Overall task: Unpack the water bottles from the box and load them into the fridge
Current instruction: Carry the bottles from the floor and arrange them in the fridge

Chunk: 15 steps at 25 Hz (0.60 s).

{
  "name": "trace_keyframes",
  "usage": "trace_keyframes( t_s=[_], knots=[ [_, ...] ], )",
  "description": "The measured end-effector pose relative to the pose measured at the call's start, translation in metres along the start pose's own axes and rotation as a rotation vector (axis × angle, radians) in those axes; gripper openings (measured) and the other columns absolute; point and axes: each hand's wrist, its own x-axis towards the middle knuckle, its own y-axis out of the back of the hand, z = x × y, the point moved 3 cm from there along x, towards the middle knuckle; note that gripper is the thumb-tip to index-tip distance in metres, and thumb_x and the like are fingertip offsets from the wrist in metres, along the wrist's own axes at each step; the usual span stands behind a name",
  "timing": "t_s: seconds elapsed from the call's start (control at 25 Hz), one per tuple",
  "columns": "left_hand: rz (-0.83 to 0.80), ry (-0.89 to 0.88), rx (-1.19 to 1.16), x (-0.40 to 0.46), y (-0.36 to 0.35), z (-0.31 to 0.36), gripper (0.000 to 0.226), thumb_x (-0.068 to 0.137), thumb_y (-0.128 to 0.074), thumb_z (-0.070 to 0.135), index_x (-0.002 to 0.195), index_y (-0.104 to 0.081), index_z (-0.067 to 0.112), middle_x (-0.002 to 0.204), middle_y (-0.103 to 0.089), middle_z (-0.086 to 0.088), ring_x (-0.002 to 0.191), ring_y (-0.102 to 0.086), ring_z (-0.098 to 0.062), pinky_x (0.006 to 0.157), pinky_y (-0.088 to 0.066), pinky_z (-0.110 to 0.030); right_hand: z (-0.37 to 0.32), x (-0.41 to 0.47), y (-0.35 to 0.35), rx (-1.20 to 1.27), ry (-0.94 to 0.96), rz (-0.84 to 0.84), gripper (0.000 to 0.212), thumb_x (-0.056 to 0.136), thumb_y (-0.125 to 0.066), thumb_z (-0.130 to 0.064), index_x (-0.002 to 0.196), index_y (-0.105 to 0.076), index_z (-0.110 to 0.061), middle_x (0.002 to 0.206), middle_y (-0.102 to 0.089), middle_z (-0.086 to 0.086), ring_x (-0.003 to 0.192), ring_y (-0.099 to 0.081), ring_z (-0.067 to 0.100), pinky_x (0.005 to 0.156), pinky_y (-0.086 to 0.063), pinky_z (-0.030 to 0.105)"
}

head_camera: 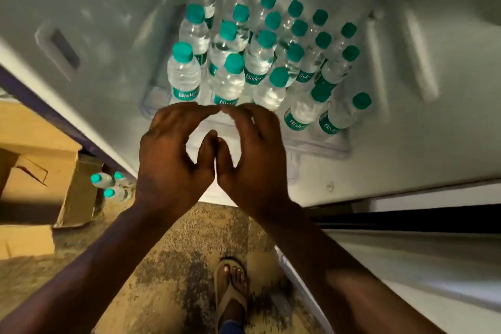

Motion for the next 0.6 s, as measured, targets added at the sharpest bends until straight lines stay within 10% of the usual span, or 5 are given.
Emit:
trace_keyframes(
  t_s=[0.6],
  knots=[
    [-0.409,0.482,0.235,-0.211,0.089,-0.195,0.048,0.092,-0.062,0.029,0.139,-0.055,0.021,0.133,-0.061,-0.004,0.122,-0.055,-0.026,0.101,-0.047,-0.04,-0.1,-0.154,-0.178,-0.08,-0.12,-0.771,0.066,0.09,-0.061,-0.039,0.15,-0.037,-0.023,0.147,-0.042,0.004,0.135,-0.039,0.025,0.11,-0.04,0.043]
  ],
)
